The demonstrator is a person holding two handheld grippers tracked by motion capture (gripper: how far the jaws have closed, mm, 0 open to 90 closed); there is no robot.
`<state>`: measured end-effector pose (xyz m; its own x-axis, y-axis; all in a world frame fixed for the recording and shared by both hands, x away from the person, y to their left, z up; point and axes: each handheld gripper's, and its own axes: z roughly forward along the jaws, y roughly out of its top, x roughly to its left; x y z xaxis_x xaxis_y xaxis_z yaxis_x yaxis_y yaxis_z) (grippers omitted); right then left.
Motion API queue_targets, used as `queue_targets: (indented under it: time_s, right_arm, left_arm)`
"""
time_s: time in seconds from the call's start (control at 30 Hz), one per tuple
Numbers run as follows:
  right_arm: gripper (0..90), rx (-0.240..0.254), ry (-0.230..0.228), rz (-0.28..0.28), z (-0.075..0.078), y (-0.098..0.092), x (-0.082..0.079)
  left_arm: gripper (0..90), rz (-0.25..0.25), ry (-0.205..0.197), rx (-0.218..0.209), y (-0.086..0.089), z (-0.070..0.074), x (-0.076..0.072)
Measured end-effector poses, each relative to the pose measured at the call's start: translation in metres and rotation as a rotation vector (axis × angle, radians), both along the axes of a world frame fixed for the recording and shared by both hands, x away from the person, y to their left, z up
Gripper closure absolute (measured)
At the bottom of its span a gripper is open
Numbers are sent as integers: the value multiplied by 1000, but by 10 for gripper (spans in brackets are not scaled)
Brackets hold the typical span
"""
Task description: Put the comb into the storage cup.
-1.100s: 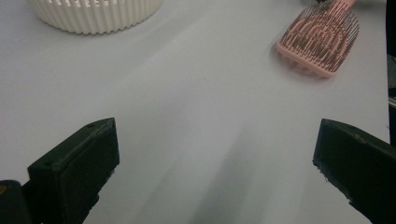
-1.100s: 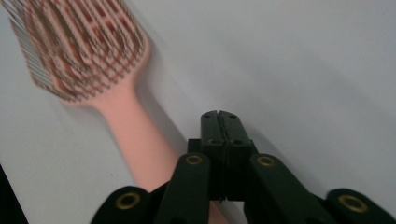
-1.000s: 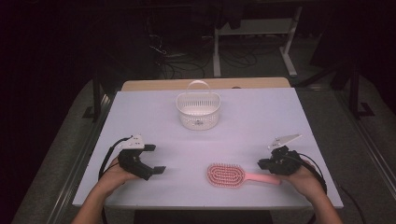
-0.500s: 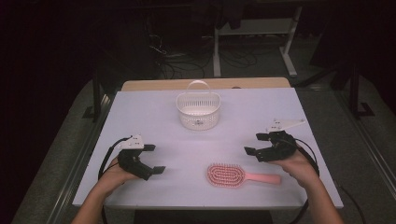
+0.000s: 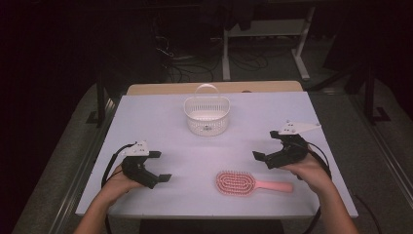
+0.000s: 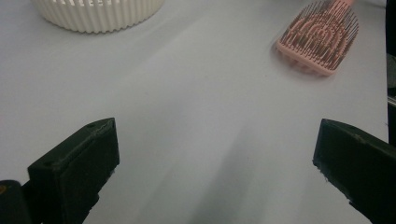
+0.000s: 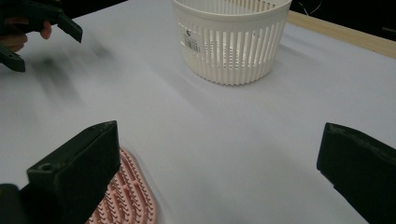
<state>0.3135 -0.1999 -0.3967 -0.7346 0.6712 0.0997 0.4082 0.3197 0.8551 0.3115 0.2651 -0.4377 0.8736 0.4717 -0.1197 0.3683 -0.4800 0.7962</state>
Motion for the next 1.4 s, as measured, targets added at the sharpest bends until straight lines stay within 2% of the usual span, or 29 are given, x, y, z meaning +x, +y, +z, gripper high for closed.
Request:
queue_targets:
  time_s: [0.6,0.77,1.13,1.4]
  right_arm:
    - [0,-43,-1,91,8,-1,-4]
    - [0,-70,-1,135,8,1,-5]
    - [0,-111,5,192,8,2,-6]
    - [0,-166,33,232,4,3,-9]
  left_arm:
    - [3,-1,-1,2,1,0,0]
    - [3,-1,1,1,1,0,0]
    - [3,-5,0,0,0,0,0]
    - [3,-3,2,-1,1,0,0]
